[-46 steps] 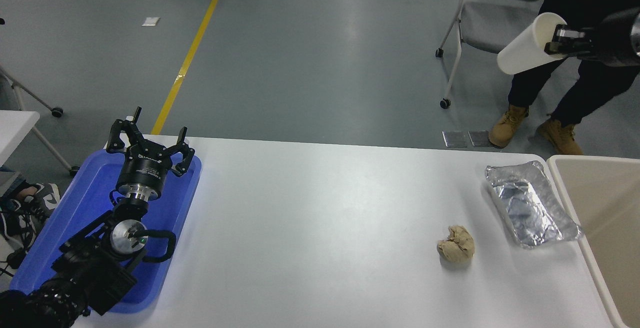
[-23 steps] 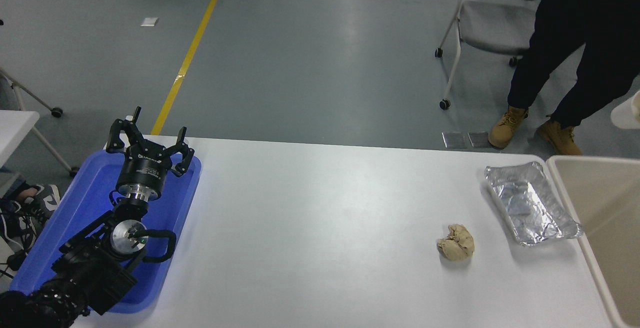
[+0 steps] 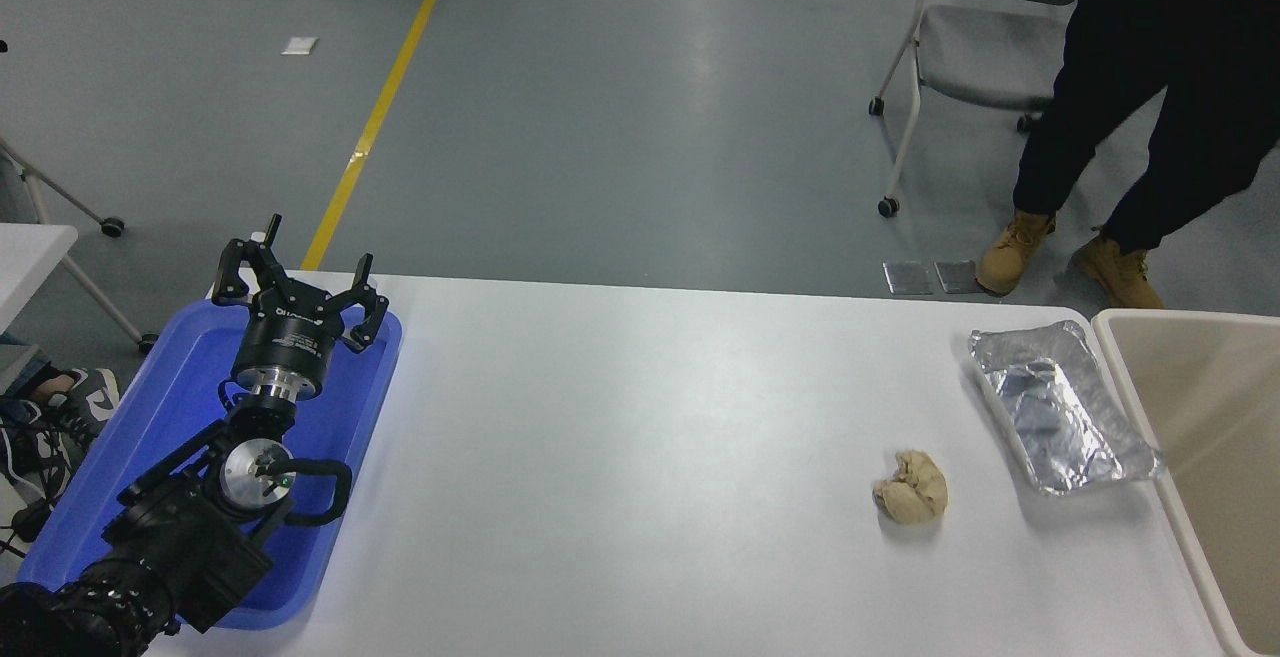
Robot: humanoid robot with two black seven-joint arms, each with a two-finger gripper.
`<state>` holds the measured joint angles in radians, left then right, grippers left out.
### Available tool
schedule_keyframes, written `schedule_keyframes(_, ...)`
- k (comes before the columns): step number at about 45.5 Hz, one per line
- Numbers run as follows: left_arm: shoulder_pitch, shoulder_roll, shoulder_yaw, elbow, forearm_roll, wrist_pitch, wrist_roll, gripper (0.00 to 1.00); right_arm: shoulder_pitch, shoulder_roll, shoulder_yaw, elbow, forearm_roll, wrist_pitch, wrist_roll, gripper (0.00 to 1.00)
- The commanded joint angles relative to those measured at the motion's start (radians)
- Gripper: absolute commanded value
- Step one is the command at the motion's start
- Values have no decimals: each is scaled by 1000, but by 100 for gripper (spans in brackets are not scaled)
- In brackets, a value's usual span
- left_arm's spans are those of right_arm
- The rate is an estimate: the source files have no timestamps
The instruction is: Pick up paper cup place in dustbin
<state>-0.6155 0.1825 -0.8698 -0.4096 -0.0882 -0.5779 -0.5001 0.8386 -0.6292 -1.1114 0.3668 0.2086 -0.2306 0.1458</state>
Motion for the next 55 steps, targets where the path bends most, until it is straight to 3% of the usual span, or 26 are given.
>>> schedule_keyframes(1,0,0,0,0,1,0,0,100,-127,40,100,-5,11,-53,-6,0)
schedule_keyframes(37,0,0,0,0,1,1,0,100,-165,74,140,-9,2,-58,-5,0)
schedule_keyframes(50,0,0,0,0,1,0,0,100,-158,71,165,-9,-3,-128,-3,85)
schedule_keyframes(53,-1,0,0,0,-1,0,0,100,-153,69,173,-9,-5,-131,-3,99)
schedule_keyframes(55,0,0,0,0,1,0,0,100,-150,68,176,-9,-5,-131,-3,99)
